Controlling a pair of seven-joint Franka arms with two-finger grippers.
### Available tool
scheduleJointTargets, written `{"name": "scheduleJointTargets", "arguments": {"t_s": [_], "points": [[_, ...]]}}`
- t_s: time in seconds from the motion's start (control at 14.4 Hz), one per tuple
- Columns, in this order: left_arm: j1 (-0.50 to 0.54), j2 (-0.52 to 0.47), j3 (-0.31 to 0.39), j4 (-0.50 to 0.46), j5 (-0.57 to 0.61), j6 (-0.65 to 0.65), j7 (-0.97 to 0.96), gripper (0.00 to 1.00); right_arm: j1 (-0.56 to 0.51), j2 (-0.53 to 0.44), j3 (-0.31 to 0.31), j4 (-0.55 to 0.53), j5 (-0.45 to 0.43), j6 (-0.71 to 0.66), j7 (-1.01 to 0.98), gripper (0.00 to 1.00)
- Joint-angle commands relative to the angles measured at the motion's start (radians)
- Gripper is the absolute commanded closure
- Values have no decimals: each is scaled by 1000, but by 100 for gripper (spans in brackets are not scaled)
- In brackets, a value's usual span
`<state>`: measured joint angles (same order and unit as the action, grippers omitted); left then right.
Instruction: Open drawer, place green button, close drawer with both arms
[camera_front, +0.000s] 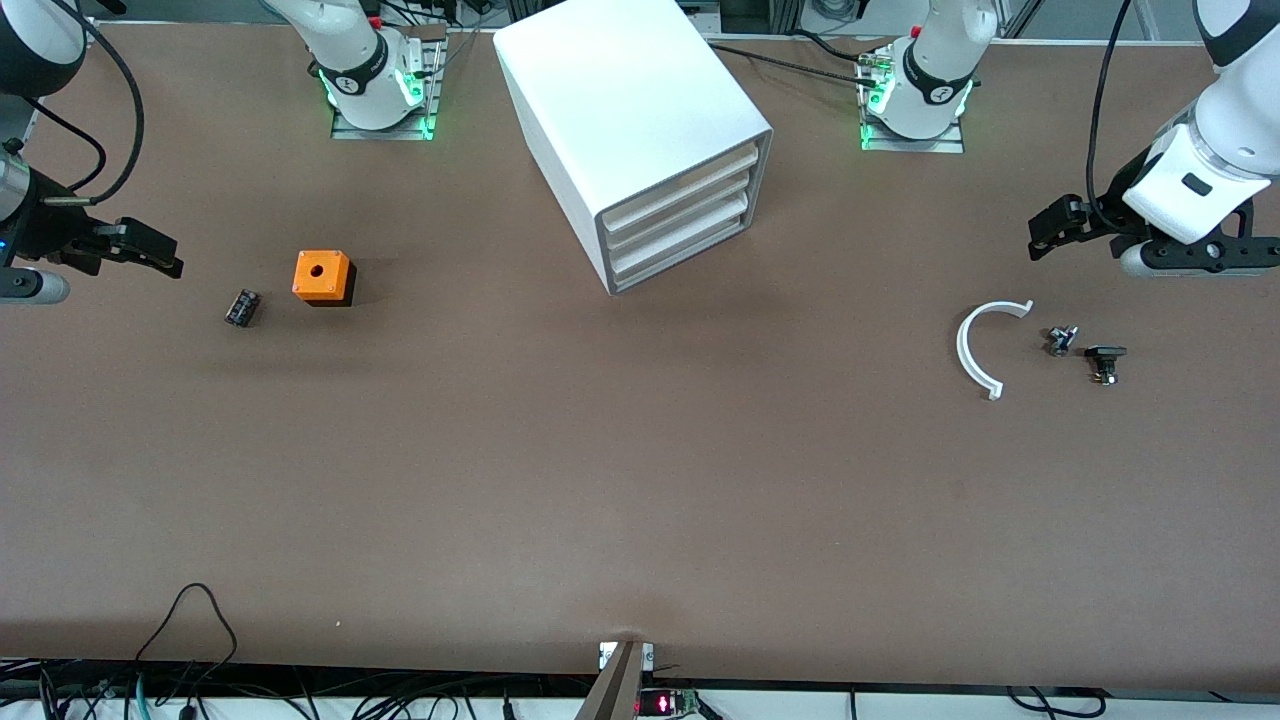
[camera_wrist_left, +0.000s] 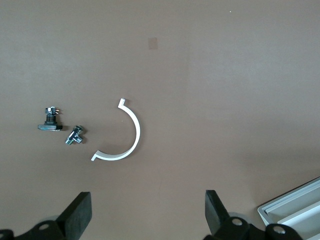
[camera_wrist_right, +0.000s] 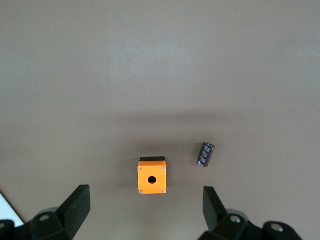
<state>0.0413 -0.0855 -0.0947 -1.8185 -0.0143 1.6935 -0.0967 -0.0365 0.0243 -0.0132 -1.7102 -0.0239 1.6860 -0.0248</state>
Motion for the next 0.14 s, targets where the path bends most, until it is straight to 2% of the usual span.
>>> {"name": "scheduleJointTargets", "arguments": {"t_s": [0.0, 0.07], "points": [[6, 13, -7, 33, 1, -28, 20, 0, -5, -18, 2, -19, 2, 12, 2, 0], [6, 13, -7, 34, 1, -28, 20, 0, -5, -18, 2, -19, 2, 12, 0, 0]]}}
